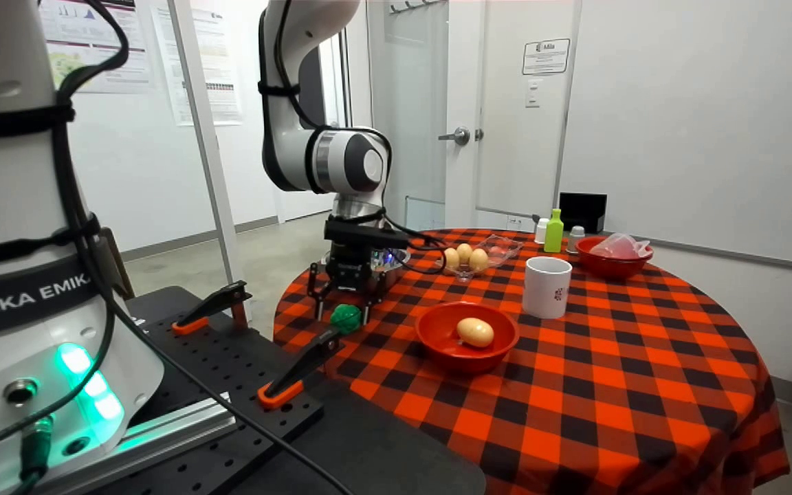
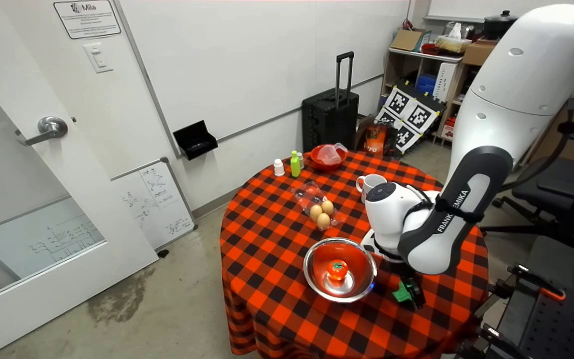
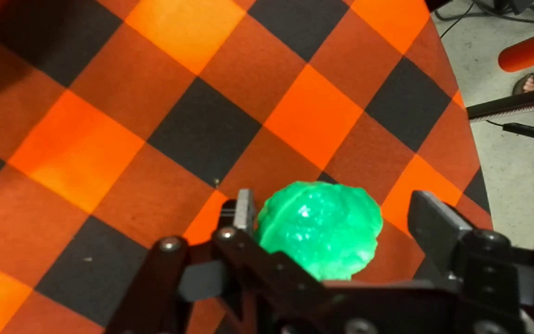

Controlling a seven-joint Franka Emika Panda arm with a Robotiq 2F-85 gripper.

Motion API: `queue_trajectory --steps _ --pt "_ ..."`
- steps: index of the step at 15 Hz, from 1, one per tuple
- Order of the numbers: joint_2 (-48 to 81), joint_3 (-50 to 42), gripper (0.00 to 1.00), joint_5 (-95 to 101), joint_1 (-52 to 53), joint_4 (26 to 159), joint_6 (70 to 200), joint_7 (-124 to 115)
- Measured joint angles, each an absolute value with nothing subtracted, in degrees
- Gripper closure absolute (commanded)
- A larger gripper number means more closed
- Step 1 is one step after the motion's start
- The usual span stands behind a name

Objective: Pick up the plastic vegetable and put it in the silver bowl

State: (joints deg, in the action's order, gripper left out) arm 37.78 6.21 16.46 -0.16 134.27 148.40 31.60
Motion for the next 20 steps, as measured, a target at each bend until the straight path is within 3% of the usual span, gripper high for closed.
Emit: queue_trajectory --steps 3,13,20 --pt "38.62 6.22 0.67 16.46 -0.16 133.73 148.42 31.61" --pt "36.99 6.02 0.68 16.45 -0.59 134.78 148.15 30.40" --pt "25.29 6.97 0.68 15.49 -0.19 137.76 138.98 26.05"
